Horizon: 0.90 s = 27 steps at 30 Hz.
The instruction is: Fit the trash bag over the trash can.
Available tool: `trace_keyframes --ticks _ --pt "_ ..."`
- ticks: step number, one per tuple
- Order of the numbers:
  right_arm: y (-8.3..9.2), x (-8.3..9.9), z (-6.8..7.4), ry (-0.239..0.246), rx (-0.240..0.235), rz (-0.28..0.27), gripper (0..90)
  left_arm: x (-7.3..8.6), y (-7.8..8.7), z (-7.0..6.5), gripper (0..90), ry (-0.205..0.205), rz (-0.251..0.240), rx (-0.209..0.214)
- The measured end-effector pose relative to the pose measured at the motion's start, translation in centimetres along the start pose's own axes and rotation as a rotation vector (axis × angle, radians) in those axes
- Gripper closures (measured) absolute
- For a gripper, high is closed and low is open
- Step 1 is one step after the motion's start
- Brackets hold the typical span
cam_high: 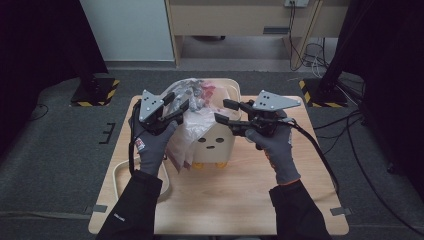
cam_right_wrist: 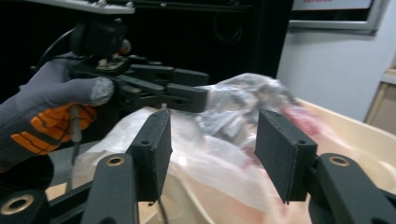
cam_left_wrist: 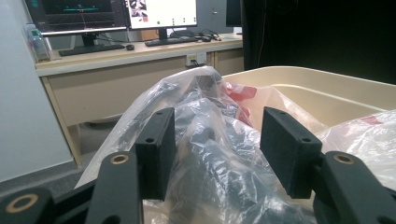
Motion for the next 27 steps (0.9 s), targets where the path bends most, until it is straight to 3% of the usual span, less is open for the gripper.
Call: trace_keyframes --ticks 5,8,13,17,22,27 --pt "-1.3 0.1 1.2 0.008 -0.040 0.034 44.5 0.0 0.0 0.0 45.1 0.001 0.003 -0.003" --pt "-1.8 0.4 1.5 0.012 -0.057 0.068 48.9 -0.1 0.2 0.0 45.0 0.004 -0.007 -0.001" --pt "-2.3 1.1 1.7 0.037 -0.060 0.109 65.9 -0.4 1.5 0.9 43.5 0.018 -0.032 -0.005" --pt "-2.2 1.0 1.8 0.040 -0.075 0.093 71.4 -0.4 2.7 1.8 43.5 0.027 -0.047 -0.024" --pt "-2.2 0.9 1.6 0.030 -0.085 0.103 72.7 0.2 4.2 3.5 43.5 0.074 -0.068 -0.052" --pt "-2.1 0.8 1.3 -0.009 -0.097 0.081 72.7 0.9 4.7 4.3 43.5 0.096 -0.065 -0.062"
Point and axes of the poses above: each handheld gripper's, and its own axes: y roughly backward along the jaws, x roughly out of its underside, z roughly to its left, the point moved 1 cm from there along -y, roughly forward along the jaws, and after that the axes turned 4 degrees about x, right-handed, at the moved point
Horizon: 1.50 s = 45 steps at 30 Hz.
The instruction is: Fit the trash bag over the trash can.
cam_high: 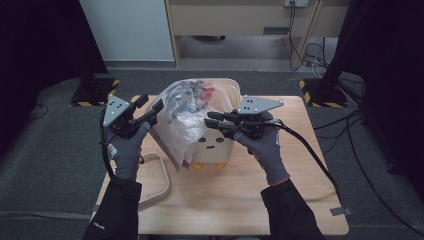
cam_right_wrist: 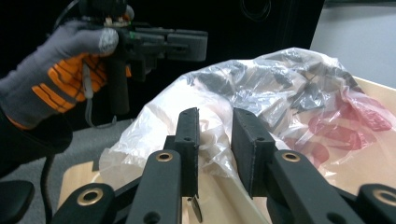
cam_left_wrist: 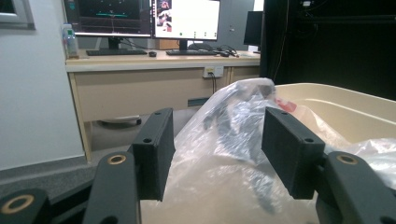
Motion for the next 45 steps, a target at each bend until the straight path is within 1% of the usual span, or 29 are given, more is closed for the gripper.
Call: trace_keyframes --ticks 2,4,5,7,8,9,11,12,13,15,17,18,20,22,25,26,27,29,32,34,35,36,37,39,40,41,43,45 --pt "0.1 -0.1 -0.1 -0.004 0.000 -0.003 74.1 0.0 0.0 0.0 43.5 0.004 -0.003 0.000" --pt "0.2 -0.3 0.0 0.005 0.006 -0.006 78.7 0.0 0.1 0.1 43.5 -0.001 -0.004 0.001" --pt "0.2 -0.3 0.0 0.005 0.006 -0.006 78.7 0.0 0.1 0.1 43.5 -0.001 -0.004 0.001" --pt "0.2 -0.6 0.1 0.010 0.003 -0.012 84.1 -0.1 0.1 0.0 43.5 -0.001 -0.009 0.003" --pt "0.2 -0.8 0.1 0.012 -0.005 -0.007 88.2 -0.1 0.1 0.0 43.5 0.000 -0.012 0.006" --pt "0.2 -0.8 0.1 0.009 -0.010 -0.010 90.0 -0.2 0.2 -0.1 43.5 -0.002 -0.017 0.008" --pt "0.2 -0.9 0.0 0.018 0.010 -0.013 90.0 -0.3 0.2 -0.1 43.5 0.001 -0.026 0.013" --pt "0.3 -1.0 -0.1 0.014 0.018 -0.021 90.0 -0.3 0.2 -0.1 43.4 0.006 -0.032 0.014" --pt "0.3 -1.0 -0.1 0.014 0.018 -0.021 90.0 -0.3 0.2 -0.1 43.4 0.006 -0.032 0.014" --pt "0.6 -1.0 -1.0 -0.007 0.072 -0.044 90.0 -0.3 0.2 -0.2 43.4 0.004 -0.031 0.018" --pt "0.9 -0.9 -1.5 -0.015 0.106 -0.046 90.0 -0.3 0.2 -0.3 43.3 0.007 -0.037 0.022" --pt "1.0 -0.9 -1.9 -0.018 0.132 -0.040 90.0 -0.3 0.1 -0.3 43.3 0.008 -0.039 0.024" --pt "1.1 -0.9 -2.7 -0.020 0.184 -0.010 90.0 -0.4 0.0 -0.5 43.2 0.002 -0.037 0.033" --pt "1.0 -0.9 -3.5 -0.026 0.222 0.018 90.0 -0.5 -0.3 -0.9 43.0 0.001 -0.040 0.048" --pt "0.8 -0.9 -4.4 -0.031 0.282 0.055 90.0 -0.6 -0.6 -1.6 42.7 -0.014 -0.039 0.068" --pt "0.7 -0.8 -4.7 -0.032 0.305 0.066 90.0 -0.7 -0.7 -1.8 42.6 -0.023 -0.036 0.069" --pt "0.7 -0.8 -4.9 -0.026 0.328 0.081 90.0 -0.7 -0.8 -2.0 42.5 -0.028 -0.034 0.077" --pt "0.5 -0.6 -5.2 -0.023 0.350 0.105 89.8 -0.5 -1.3 -2.5 41.8 -0.038 -0.017 0.097" --pt "0.3 -0.5 -5.3 -0.022 0.353 0.109 88.1 0.0 -2.0 -3.2 41.7 -0.056 0.005 0.113" --pt "0.4 -0.5 -5.3 -0.017 0.346 0.110 85.3 0.1 -2.4 -3.5 41.6 -0.052 0.008 0.116" --pt "0.5 -0.5 -5.2 -0.014 0.338 0.106 82.4 0.2 -2.6 -3.5 41.7 -0.054 0.009 0.110" --pt "0.6 -0.6 -5.1 -0.005 0.333 0.094 76.8 0.2 -2.6 -3.6 41.7 -0.057 0.011 0.105" --pt "0.8 -0.7 -4.9 0.004 0.331 0.078 73.6 0.2 -2.7 -3.6 41.7 -0.051 0.011 0.102" --pt "1.2 -1.0 -4.5 0.017 0.311 0.034 63.7 0.1 -2.9 -3.7 41.8 -0.054 0.018 0.094" --pt "1.5 -1.2 -4.3 0.024 0.311 0.010 60.7 0.0 -2.9 -3.7 41.9 -0.060 0.022 0.088" --pt "1.8 -1.5 -4.1 0.027 0.300 -0.014 59.5 0.0 -3.0 -3.8 42.1 -0.064 0.024 0.085" --pt "2.3 -1.8 -3.7 0.024 0.266 -0.059 55.9 0.0 -3.3 -3.9 42.1 -0.067 0.030 0.082" --pt "2.6 -2.0 -3.3 0.017 0.210 -0.076 53.0 -0.1 -3.6 -4.0 42.2 -0.069 0.037 0.080"
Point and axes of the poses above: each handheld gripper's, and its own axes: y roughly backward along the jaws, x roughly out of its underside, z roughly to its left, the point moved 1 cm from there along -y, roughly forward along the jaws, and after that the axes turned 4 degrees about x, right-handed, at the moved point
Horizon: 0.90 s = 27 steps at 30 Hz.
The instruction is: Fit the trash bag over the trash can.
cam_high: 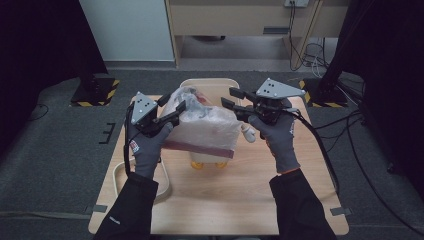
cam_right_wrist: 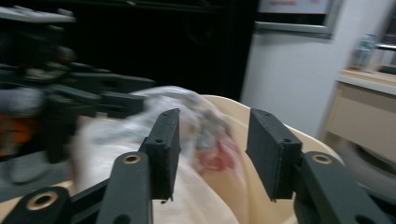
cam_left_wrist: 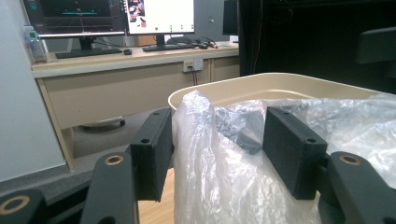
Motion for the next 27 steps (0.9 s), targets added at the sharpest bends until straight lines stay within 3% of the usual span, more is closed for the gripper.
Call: trace_keyframes --ticks 3,9,15,16,21,23,27 --pt "0.2 0.2 0.8 0.012 -0.055 0.011 49.2 0.1 -0.4 -0.1 42.5 0.002 0.012 -0.001" --pt "-0.4 1.3 2.3 0.029 -0.152 0.055 51.7 -0.2 -0.9 -0.3 42.5 -0.011 0.028 0.001" --pt "-0.7 1.7 2.8 0.019 -0.206 0.075 73.1 -0.4 -1.2 -0.2 41.6 -0.014 0.036 0.014" --pt "-0.7 1.7 2.9 0.008 -0.218 0.079 77.0 -0.5 -1.1 -0.2 41.6 -0.007 0.020 0.023" --pt "-0.6 1.5 2.9 -0.022 -0.240 0.072 89.4 -1.0 0.0 0.1 41.7 0.007 -0.031 0.036" --pt "-0.5 1.3 2.6 -0.019 -0.198 0.058 90.0 -1.3 0.6 0.2 41.7 0.012 -0.050 0.034" --pt "-0.6 1.1 2.2 -0.033 -0.165 0.043 90.0 -1.7 1.5 0.5 41.7 0.008 -0.069 0.028"
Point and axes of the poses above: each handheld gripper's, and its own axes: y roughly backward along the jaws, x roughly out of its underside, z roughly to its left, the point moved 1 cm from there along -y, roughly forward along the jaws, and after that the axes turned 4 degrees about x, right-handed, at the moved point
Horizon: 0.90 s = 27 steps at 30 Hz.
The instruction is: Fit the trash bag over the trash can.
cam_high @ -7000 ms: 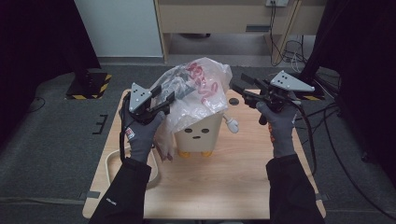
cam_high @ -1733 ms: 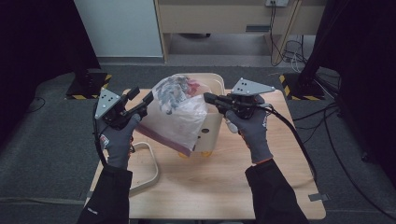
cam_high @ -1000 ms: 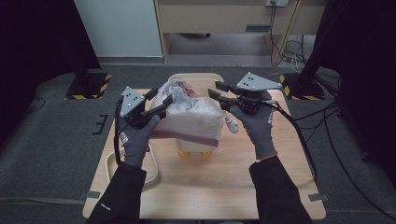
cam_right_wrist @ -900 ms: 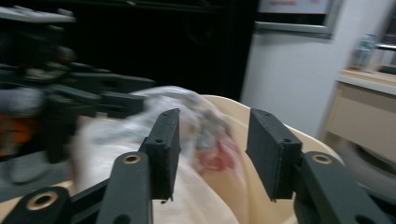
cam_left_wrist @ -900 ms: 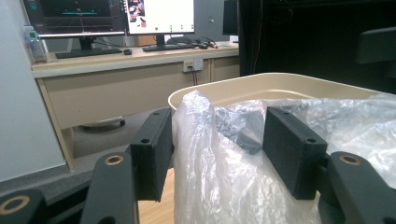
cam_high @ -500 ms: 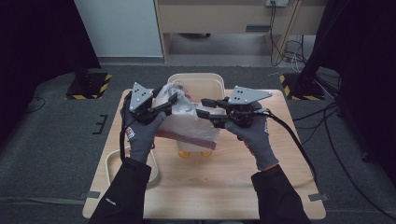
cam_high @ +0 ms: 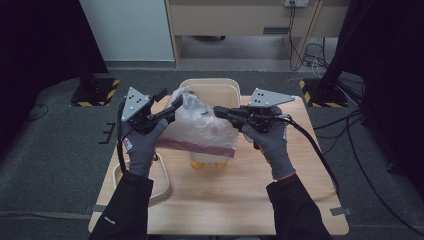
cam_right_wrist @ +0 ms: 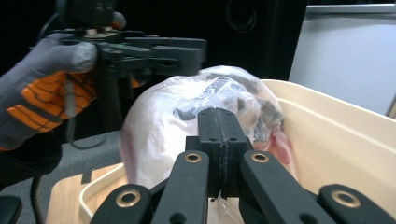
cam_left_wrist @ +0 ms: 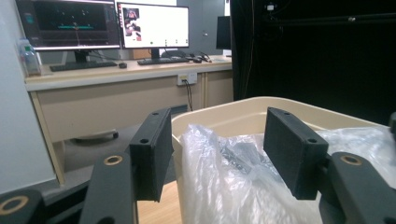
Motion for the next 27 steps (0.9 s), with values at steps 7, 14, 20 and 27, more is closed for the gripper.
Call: trace_keyframes --ticks 7,14,20,27 --pt "-0.4 -0.2 -1.3 -0.020 0.151 -0.015 90.0 -0.1 1.2 -0.1 41.4 -0.007 -0.020 0.005" --pt "-1.0 0.0 -2.3 -0.039 0.306 0.030 90.0 0.9 1.3 -0.5 41.0 -0.011 0.000 0.025" --pt "-1.3 0.2 -3.0 -0.051 0.353 0.082 86.9 1.8 0.7 -0.8 40.6 -0.012 0.022 0.043" --pt "0.0 -0.4 -2.2 -0.006 0.287 0.032 61.5 2.2 -0.2 -0.8 40.7 -0.009 0.031 0.022"
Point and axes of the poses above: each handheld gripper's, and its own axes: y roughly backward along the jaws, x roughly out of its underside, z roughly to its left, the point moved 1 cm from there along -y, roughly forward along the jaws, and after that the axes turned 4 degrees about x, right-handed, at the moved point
